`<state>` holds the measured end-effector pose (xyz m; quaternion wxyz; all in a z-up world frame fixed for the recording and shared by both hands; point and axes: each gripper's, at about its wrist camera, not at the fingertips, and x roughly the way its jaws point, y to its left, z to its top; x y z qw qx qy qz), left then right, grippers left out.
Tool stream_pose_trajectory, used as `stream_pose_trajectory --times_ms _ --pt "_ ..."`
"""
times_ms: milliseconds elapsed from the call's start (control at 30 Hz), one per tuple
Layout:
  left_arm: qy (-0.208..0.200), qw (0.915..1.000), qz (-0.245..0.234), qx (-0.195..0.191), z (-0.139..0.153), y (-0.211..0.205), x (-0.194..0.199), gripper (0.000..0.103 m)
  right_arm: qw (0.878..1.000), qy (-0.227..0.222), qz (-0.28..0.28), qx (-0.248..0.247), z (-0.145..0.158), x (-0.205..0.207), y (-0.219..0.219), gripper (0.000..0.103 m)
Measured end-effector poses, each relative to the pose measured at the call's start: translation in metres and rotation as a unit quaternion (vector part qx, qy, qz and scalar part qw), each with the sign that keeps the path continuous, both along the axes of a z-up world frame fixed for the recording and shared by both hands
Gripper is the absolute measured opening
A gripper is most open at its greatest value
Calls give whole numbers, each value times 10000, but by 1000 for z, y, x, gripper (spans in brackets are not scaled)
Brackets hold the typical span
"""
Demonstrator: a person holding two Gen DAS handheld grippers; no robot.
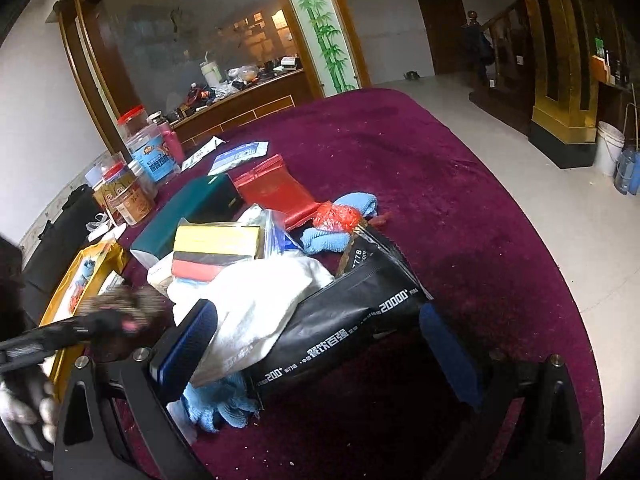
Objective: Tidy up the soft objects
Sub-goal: 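Grasp the knit beanie with the left gripper, then lower the beanie onto the tray with the left gripper while the right gripper brings the blue-and-yellow bag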
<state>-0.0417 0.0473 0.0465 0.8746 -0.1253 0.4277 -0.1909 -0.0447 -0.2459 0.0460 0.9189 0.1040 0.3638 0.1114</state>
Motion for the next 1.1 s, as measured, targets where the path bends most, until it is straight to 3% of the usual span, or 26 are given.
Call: stream_pose_trajectory --times_ms 133,233,333,467,533,633,767,933,1100 --pt "-141 9987 268 -401 19 40 -30 48 9998 -93 174 -46 12 -9 9 101" --pt "-243 9970 449 -580 28 65 -52 48 9955 -222 916 -125 32 -28 44 101" --pt "-283 9947 678 -713 28 89 -73 48 9831 -241 1663 -721 38 -36 90 101" --pt "-252 9897 1079 -904 23 124 -95 48 9527 -86 2305 -1977 17 -38 147 101" --pt "-258 9872 1260 -947 22 140 -103 48 9413 46 2285 -2484 2 -34 159 93" --pt "-315 9818 1593 -988 22 168 -118 48 9375 160 2118 -2757 -10 -28 159 65" --pt "-446 9760 1907 -955 26 201 -133 48 9500 274 2049 -2339 6 -26 150 14" --pt "-493 9689 2215 -989 22 233 -148 48 9526 310 1988 -2281 14 -30 148 6" --pt "-517 9648 2329 -1109 16 247 -162 48 9699 164 1923 -1485 47 -35 135 4"
